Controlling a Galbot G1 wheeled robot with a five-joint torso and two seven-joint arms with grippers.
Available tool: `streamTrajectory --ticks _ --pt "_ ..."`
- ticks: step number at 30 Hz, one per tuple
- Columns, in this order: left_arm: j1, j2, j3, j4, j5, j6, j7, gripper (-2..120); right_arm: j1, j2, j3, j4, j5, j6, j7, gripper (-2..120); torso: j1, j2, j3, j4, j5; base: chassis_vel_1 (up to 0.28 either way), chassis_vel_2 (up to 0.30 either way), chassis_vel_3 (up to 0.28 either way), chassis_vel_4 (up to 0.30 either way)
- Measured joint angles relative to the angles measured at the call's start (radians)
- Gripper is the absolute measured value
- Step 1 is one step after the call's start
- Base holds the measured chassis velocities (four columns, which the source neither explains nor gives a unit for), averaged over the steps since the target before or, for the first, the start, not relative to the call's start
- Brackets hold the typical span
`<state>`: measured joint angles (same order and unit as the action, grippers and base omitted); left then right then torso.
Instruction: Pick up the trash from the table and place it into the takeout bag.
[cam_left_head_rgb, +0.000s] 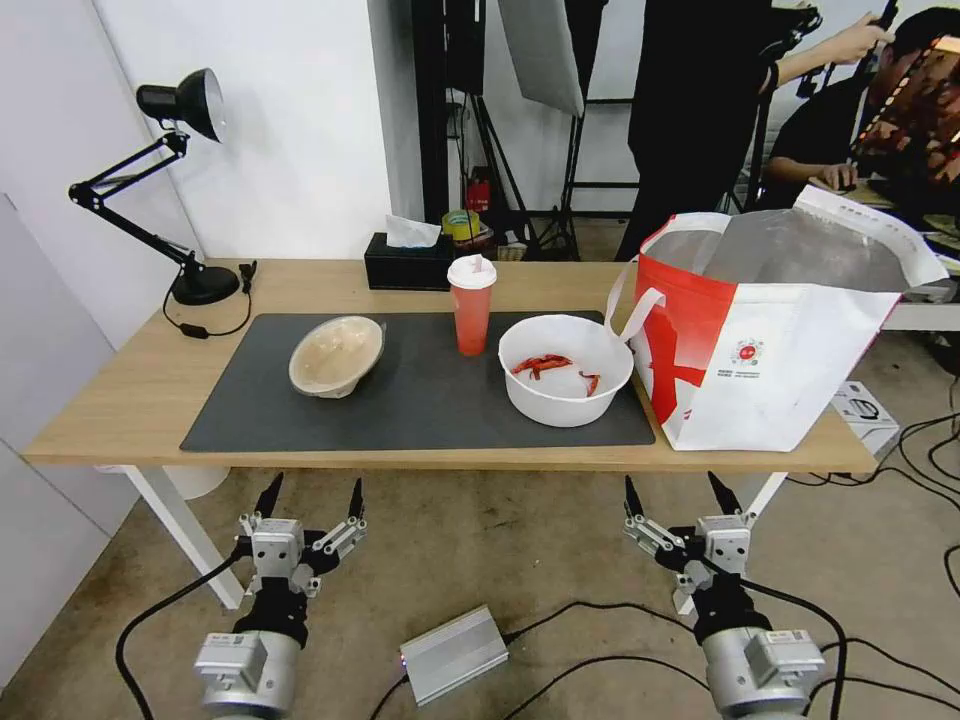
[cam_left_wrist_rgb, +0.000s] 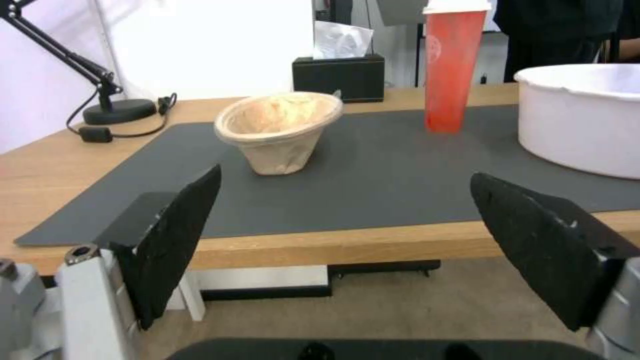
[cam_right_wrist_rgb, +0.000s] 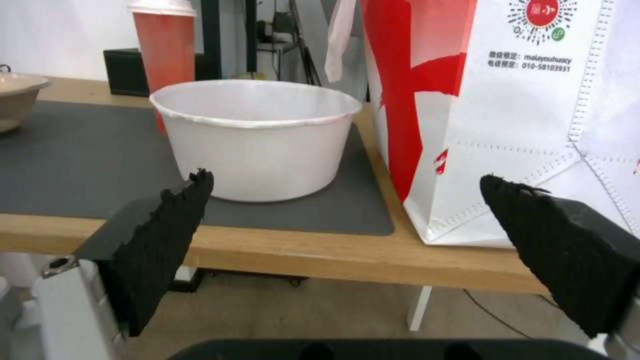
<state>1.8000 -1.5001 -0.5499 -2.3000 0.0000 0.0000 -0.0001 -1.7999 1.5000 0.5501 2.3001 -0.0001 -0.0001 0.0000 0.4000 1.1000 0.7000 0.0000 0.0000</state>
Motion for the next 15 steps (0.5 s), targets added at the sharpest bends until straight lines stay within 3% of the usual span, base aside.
streamTrajectory --ticks 15 --pt "0.000 0.000 0.000 0.000 0.000 0.000 0.000 100 0.000 0.000 0.000 0.000 0.000 0.000 0.000 100 0.000 0.000 0.000 0.0000 0.0000 0.000 0.000 0.000 0.000"
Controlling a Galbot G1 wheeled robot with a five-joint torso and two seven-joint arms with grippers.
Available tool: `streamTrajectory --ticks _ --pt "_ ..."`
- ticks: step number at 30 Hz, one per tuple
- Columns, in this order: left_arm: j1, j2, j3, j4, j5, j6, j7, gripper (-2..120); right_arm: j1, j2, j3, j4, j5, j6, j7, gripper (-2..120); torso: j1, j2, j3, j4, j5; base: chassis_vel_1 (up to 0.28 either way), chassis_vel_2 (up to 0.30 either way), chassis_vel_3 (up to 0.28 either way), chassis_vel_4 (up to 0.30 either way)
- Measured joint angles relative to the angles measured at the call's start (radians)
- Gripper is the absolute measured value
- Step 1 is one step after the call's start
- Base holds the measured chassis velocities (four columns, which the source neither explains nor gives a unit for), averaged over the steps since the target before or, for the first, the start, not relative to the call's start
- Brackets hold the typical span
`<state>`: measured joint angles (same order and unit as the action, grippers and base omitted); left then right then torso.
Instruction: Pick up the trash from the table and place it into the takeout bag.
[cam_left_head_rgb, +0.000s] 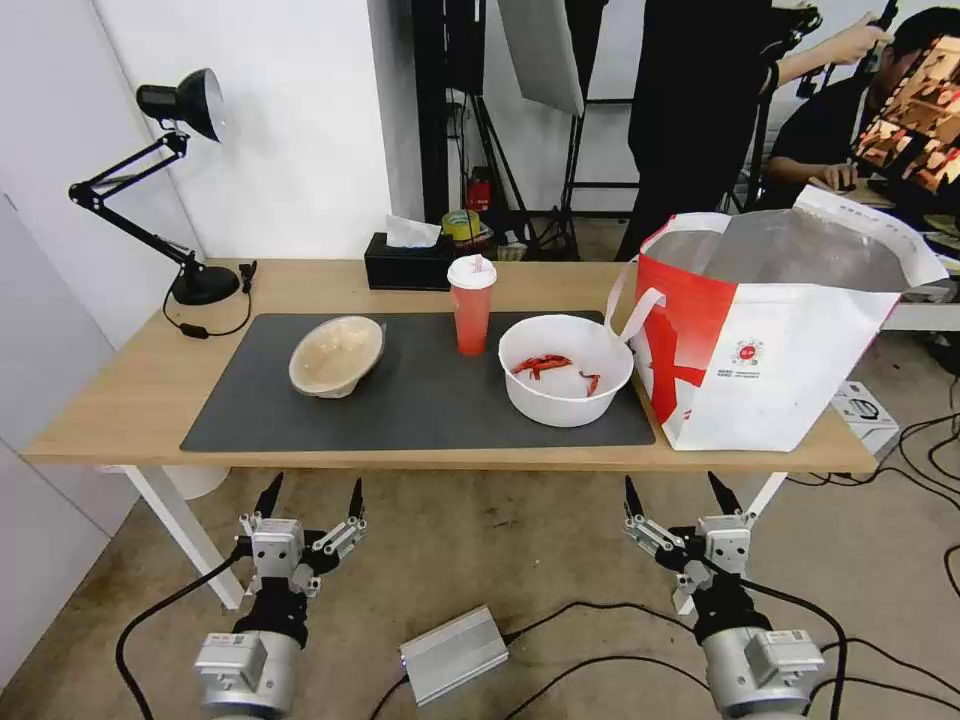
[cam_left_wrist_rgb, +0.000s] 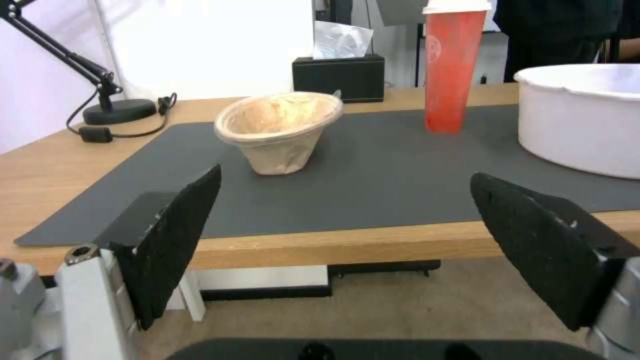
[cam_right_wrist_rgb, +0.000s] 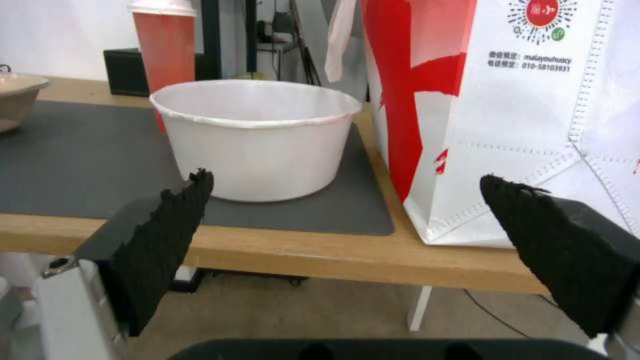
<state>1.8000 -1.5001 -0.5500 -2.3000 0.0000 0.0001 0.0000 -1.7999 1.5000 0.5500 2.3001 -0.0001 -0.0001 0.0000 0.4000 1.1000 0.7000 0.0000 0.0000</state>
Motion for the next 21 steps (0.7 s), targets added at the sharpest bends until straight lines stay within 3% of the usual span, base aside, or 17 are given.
streamTrajectory --ticks 16,18,21 --pt "0.003 -0.001 -0.002 -0.005 0.000 0.000 -0.002 100 0.000 0.002 0.000 0.004 -0.002 -0.002 0.001 100 0.000 0.000 0.000 0.0000 0.0000 0.000 0.000 0.000 0.000" --pt "0.010 -0.006 -0.008 -0.024 0.000 0.000 -0.009 100 -0.003 0.007 0.000 0.024 -0.008 -0.016 0.006 100 0.000 0.000 0.000 -0.0001 -0.0001 0.000 0.000 0.000 0.000" --pt "0.056 -0.035 -0.048 -0.142 -0.005 -0.001 -0.057 100 -0.015 0.043 -0.005 0.149 -0.049 -0.099 0.045 100 0.000 0.000 0.000 0.0001 0.0000 0.000 0.000 0.000 0.000"
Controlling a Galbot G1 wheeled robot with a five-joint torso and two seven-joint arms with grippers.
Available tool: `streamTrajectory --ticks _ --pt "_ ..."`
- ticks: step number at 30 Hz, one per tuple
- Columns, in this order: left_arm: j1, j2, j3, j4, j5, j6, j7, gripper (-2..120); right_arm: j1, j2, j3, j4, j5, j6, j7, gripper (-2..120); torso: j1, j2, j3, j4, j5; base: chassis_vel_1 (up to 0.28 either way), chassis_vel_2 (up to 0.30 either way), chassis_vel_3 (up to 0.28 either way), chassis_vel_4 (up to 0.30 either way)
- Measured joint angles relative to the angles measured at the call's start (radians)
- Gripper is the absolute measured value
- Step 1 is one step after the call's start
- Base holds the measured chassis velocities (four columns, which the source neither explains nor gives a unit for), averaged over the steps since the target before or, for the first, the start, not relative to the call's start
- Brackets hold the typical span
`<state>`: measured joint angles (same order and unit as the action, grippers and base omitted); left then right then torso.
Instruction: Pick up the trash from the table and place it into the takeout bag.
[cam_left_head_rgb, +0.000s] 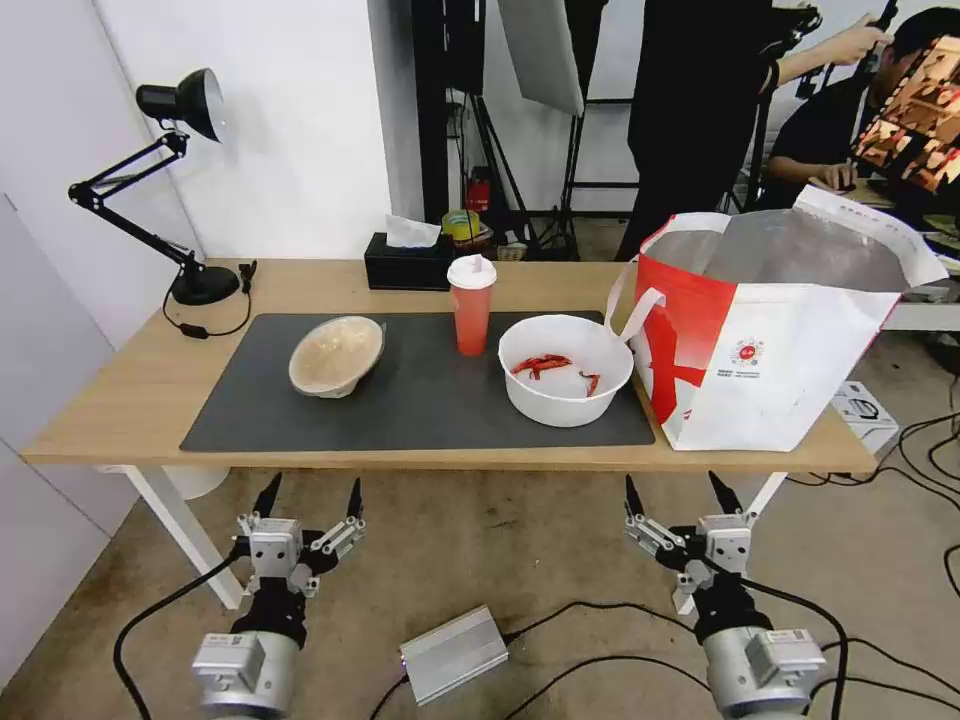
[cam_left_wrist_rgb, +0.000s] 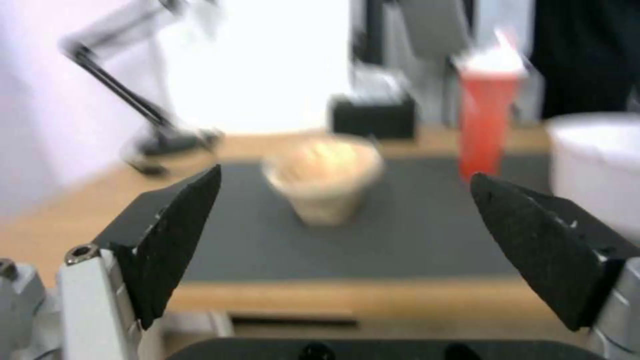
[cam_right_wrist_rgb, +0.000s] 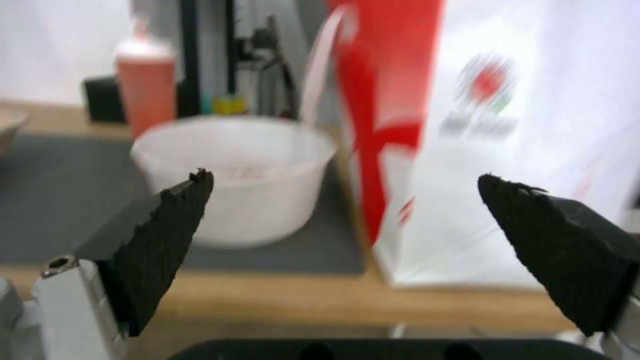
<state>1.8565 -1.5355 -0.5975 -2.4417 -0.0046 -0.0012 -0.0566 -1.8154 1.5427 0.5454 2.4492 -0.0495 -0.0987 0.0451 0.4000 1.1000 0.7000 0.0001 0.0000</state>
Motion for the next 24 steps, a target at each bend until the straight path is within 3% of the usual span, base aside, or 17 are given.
streamTrajectory --ticks 4,24 --pt "0.039 -0.025 -0.032 -0.058 -0.014 -0.005 -0.040 100 -0.008 0.023 -0.012 0.050 -0.023 -0.052 0.028 100 0.000 0.000 0.000 0.0002 0.0000 0.000 0.000 0.000 0.000" --pt "0.041 -0.026 -0.033 -0.066 -0.027 -0.001 -0.041 100 -0.007 0.026 -0.021 0.058 -0.024 -0.059 0.038 100 0.000 0.000 0.000 -0.0001 0.0002 0.000 0.000 0.000 0.000"
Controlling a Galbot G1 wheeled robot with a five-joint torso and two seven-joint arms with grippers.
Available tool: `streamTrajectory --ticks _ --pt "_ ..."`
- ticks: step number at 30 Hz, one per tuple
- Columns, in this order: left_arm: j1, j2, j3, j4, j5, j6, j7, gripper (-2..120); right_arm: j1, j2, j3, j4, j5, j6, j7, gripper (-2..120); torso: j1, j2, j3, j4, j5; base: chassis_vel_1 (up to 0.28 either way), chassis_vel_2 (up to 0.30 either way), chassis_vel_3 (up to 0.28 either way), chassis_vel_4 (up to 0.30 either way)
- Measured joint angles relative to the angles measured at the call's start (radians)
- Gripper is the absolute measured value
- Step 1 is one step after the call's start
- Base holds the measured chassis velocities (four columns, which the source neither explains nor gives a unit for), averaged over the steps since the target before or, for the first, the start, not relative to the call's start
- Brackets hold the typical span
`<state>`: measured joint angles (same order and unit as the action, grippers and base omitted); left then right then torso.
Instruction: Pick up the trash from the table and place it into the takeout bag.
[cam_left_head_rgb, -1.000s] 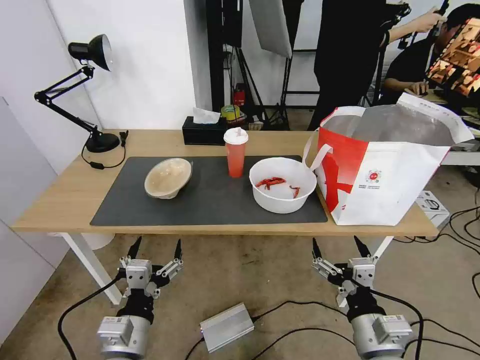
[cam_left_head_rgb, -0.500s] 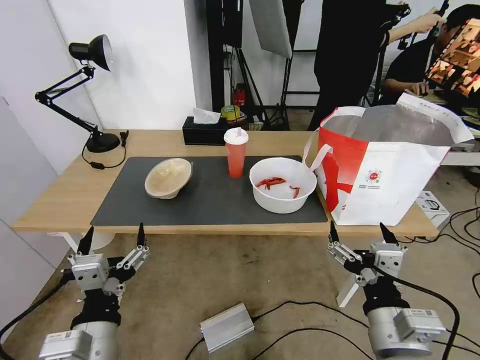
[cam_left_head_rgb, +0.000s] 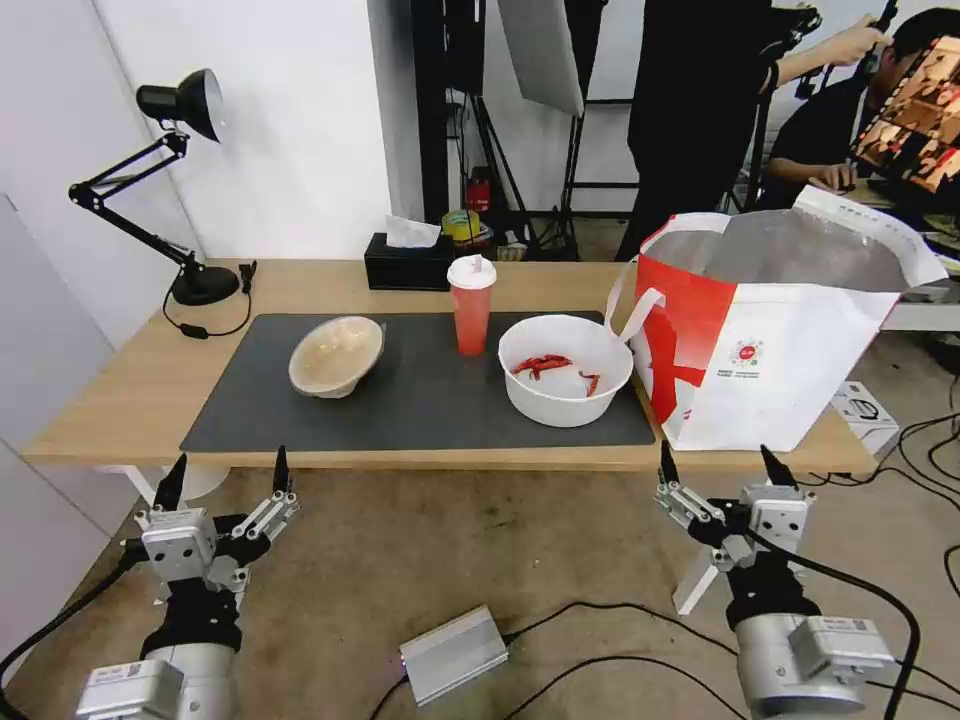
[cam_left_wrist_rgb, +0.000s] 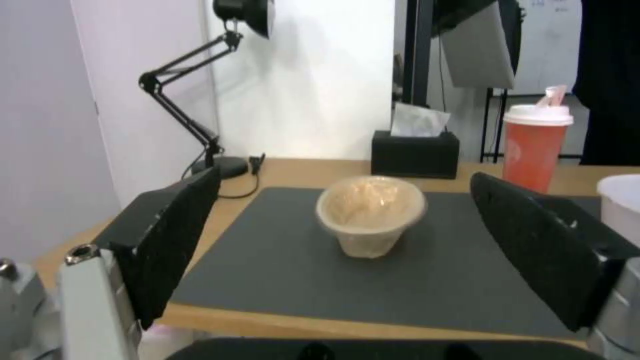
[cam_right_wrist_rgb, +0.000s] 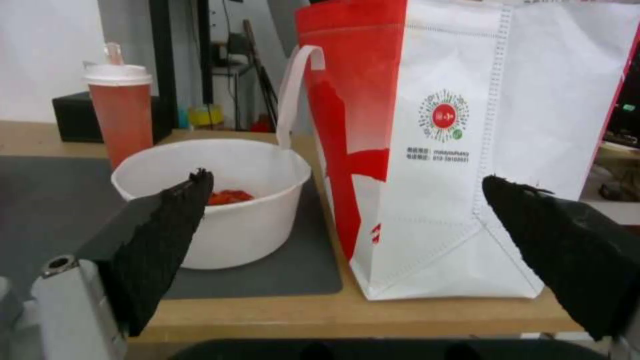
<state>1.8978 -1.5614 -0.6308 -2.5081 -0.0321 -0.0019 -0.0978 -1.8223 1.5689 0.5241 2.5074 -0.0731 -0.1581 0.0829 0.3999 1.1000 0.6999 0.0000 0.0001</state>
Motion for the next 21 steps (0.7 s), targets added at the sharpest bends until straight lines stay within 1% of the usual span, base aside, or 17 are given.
streamTrajectory --ticks 8,10,11,14,15,16,18,21 --pt "-0.007 0.013 0.002 0.003 -0.009 0.001 0.005 100 0.003 -0.008 -0.012 -0.003 0.009 -0.004 0.000 100 0.000 0.000 0.000 0.0000 -0.0001 0.000 0.000 0.000 0.000" --pt "-0.020 0.041 -0.011 0.004 -0.040 0.003 0.005 100 0.026 -0.032 -0.017 -0.004 0.052 -0.039 -0.001 100 0.000 0.000 0.000 0.0000 -0.0003 0.000 0.000 0.000 0.000" --pt "-0.020 0.041 -0.011 0.004 -0.040 0.003 0.005 100 0.026 -0.032 -0.017 -0.004 0.052 -0.039 -0.001 100 0.000 0.000 0.000 0.0000 -0.0003 0.000 0.000 0.000 0.000" --pt "-0.032 0.085 -0.035 0.005 -0.075 0.012 0.021 100 0.092 -0.069 -0.008 -0.005 0.115 -0.095 -0.001 100 0.000 0.000 0.000 0.0000 -0.0001 0.000 0.000 0.000 0.000" --pt "-0.032 0.085 -0.035 0.005 -0.075 0.012 0.021 100 0.092 -0.069 -0.008 -0.005 0.115 -0.095 -0.001 100 0.000 0.000 0.000 0.0000 -0.0001 0.000 0.000 0.000 0.000" --pt "-0.031 0.097 -0.038 0.005 -0.083 0.019 0.021 100 0.120 -0.092 0.002 -0.005 0.152 -0.125 -0.001 100 0.000 0.000 0.000 0.0002 -0.0003 0.000 0.000 0.000 0.000" --pt "-0.025 0.107 -0.038 0.006 -0.087 0.026 0.020 100 0.136 -0.122 0.004 -0.005 0.206 -0.154 -0.001 100 0.000 0.000 0.000 0.0000 -0.0001 0.000 0.000 0.000 0.000" --pt "-0.018 0.111 -0.037 0.006 -0.087 0.030 0.013 100 0.143 -0.157 0.000 -0.006 0.236 -0.165 -0.001 100 0.000 0.000 0.000 0.0001 -0.0001 0.000 0.000 0.000 0.000"
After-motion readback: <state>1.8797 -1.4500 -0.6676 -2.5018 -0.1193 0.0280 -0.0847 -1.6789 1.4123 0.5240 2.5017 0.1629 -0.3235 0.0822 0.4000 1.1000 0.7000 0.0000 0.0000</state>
